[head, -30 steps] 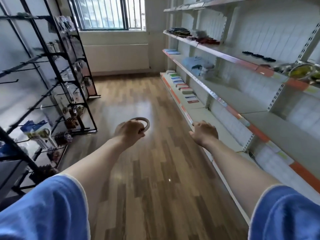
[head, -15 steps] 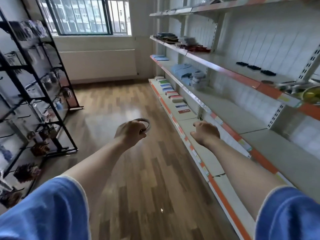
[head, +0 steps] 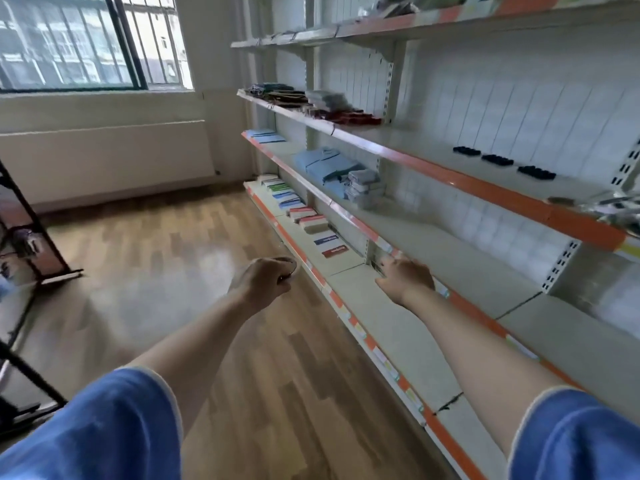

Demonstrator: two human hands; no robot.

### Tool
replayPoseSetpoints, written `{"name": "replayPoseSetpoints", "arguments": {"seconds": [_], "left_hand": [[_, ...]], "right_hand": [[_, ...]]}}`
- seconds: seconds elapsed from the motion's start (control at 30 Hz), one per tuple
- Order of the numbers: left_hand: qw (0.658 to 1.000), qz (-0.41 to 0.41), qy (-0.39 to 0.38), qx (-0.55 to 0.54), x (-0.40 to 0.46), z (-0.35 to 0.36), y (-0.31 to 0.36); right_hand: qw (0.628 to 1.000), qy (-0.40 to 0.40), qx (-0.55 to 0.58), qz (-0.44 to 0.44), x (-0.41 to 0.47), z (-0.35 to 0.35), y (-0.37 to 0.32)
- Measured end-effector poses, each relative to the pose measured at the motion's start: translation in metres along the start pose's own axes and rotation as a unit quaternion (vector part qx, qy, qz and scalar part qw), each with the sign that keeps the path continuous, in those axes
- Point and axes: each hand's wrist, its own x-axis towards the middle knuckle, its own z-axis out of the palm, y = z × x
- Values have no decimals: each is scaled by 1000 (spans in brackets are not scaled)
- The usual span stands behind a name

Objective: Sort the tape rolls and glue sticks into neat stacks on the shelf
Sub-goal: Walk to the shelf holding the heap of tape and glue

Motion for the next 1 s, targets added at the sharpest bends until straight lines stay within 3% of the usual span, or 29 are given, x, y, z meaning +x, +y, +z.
{"name": "replayPoseSetpoints", "arguments": {"seconds": [0.5,1.0], "left_hand": [[997,81,15,9,250,24,-72],[991,132,0,-34,557,65,-66]], "right_hand": [[996,71,7,44,213,-31,-6],[987,143,9,71,494,-73,82]]}}
